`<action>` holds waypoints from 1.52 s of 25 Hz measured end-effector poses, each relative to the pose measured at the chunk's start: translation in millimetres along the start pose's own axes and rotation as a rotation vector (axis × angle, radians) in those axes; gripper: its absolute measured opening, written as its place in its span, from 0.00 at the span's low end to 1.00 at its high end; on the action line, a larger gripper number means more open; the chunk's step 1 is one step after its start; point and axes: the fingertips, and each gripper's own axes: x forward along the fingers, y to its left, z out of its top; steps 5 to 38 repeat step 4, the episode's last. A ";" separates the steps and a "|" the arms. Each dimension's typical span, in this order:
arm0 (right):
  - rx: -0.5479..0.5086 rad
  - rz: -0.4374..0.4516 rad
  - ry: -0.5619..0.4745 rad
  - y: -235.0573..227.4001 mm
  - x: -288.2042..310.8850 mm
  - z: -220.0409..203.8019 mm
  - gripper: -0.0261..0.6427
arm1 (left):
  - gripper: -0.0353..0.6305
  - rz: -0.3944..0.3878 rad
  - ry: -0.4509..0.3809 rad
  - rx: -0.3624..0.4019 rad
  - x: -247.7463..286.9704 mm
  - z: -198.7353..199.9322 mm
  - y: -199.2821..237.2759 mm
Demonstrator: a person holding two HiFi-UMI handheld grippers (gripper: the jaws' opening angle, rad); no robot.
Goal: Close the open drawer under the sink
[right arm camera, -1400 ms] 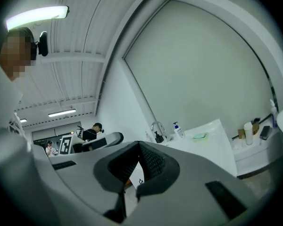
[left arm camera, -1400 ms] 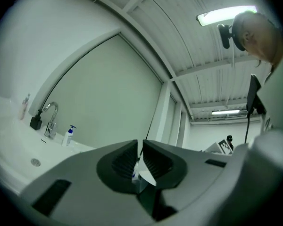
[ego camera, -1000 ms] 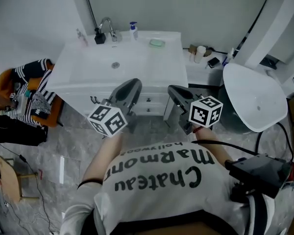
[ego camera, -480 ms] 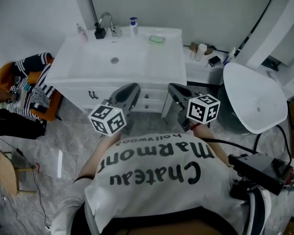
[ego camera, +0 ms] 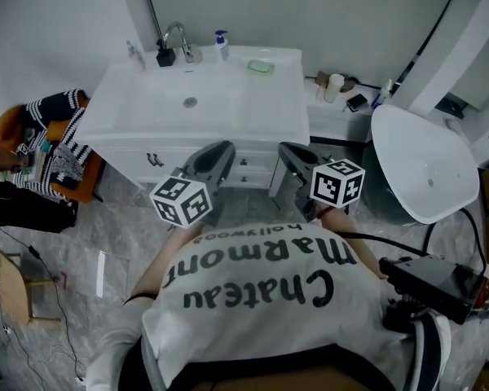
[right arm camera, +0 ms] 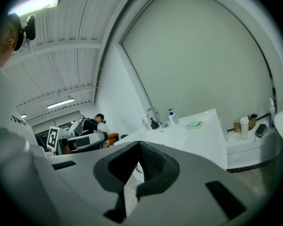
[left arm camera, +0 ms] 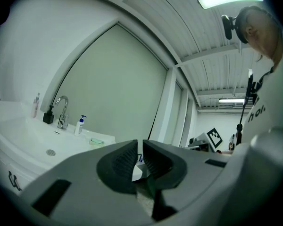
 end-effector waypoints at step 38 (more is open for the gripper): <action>0.003 0.003 0.008 1.8 -3.6 -4.3 0.06 | 0.11 0.009 0.001 -0.010 -2.3 -5.9 -3.4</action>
